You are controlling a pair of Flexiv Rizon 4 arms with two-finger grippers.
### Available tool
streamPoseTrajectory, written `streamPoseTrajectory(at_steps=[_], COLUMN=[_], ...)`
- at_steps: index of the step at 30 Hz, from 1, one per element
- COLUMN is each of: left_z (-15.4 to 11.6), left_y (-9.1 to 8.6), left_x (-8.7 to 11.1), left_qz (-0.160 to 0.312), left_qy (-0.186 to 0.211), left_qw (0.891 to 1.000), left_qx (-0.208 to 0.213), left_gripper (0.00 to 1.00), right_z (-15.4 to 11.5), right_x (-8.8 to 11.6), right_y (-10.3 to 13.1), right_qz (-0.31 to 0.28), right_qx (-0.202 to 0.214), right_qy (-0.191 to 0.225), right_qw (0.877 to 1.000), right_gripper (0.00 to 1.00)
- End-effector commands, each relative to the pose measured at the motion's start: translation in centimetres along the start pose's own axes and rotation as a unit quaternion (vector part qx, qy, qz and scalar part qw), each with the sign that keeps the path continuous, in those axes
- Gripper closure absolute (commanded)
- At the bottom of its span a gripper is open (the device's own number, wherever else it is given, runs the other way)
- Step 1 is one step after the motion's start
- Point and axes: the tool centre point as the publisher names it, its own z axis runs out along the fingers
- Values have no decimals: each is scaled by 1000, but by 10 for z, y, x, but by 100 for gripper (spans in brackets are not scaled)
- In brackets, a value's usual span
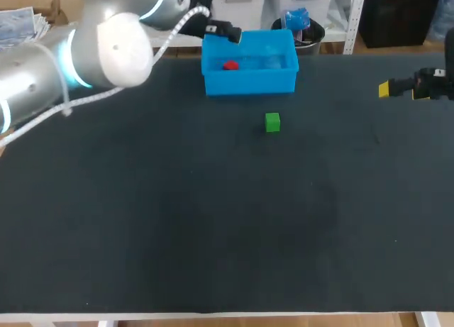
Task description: Use the left arm to pick the red cube and place it into the blue plastic box first, then use the right arm to grasp the green cube and put it into the same blue plastic box after the first action is fully finished.
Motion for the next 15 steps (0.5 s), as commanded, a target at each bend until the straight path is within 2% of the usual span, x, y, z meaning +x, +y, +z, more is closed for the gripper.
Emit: streamPoseTrajectory(at_steps=[1, 9, 11, 15], left_z=[-60, -84, -88, -88], left_y=[-2, -15, -20, -20], left_x=[50, 71, 75, 75], left_qz=[8, 25, 40, 40], left_qy=[-72, -72, -63, -63], left_qw=[997, 996, 996, 996], left_qx=[23, 53, 44, 44], left_gripper=[0, 0, 0, 0], right_z=[0, 0, 0, 0], right_x=[0, 0, 0, 0], right_y=[0, 0, 0, 0], right_qz=[0, 0, 0, 0], right_qx=[1, 1, 1, 1], right_qy=[0, 0, 0, 0], right_qw=[1000, 1000, 1000, 1000], right_gripper=[0, 0, 0, 0])
